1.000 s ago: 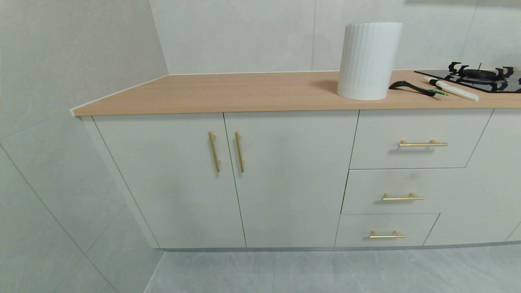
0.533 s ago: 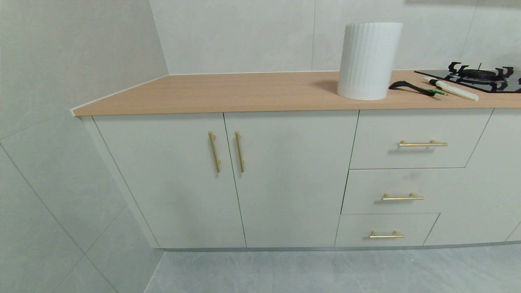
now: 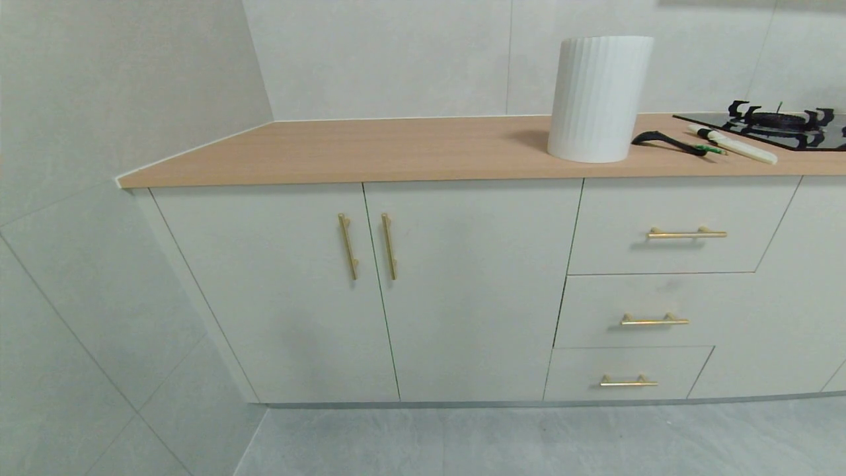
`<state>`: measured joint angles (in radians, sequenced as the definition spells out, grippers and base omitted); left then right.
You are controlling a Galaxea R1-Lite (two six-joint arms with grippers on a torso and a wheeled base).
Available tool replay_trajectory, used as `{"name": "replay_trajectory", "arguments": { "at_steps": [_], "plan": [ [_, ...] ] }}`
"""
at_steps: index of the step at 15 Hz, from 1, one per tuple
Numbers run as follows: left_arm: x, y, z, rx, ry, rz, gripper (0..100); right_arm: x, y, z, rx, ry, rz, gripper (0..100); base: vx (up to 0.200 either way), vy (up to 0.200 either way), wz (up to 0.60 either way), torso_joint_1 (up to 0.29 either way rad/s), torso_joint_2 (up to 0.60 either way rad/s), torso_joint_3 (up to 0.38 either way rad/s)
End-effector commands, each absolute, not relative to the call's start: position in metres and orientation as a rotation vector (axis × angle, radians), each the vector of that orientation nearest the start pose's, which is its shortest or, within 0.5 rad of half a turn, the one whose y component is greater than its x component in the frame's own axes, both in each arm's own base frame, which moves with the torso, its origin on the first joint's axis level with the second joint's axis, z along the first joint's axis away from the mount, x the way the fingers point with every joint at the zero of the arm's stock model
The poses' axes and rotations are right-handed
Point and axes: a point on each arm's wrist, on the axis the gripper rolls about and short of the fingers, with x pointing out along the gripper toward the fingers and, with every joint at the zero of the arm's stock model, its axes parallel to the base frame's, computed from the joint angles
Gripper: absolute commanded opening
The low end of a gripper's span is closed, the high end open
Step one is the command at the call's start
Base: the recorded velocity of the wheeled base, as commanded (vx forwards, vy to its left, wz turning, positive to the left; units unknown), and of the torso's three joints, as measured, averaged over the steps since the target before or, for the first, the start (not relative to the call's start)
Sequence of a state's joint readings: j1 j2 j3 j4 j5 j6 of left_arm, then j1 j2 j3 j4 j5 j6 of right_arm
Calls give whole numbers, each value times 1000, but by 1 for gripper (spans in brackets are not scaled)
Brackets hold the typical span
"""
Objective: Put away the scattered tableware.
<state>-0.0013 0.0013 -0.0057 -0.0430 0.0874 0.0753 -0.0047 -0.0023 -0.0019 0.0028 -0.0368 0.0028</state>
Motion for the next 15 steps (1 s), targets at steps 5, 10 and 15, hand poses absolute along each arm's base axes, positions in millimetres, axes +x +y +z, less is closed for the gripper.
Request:
{"name": "replay_trajectory", "arguments": {
  "at_steps": [5,10,15],
  "plan": [
    [-23,0,76,3,2,12,100,-23,-1,75,3,6,-38,100,0,0,0,0,0,0],
    [-23,0,76,3,2,14,100,-23,-1,75,3,6,-35,100,0,0,0,0,0,0],
    [-23,0,76,5,2,12,100,-23,-1,75,6,6,-37,100,0,0,0,0,0,0]
  ]
}}
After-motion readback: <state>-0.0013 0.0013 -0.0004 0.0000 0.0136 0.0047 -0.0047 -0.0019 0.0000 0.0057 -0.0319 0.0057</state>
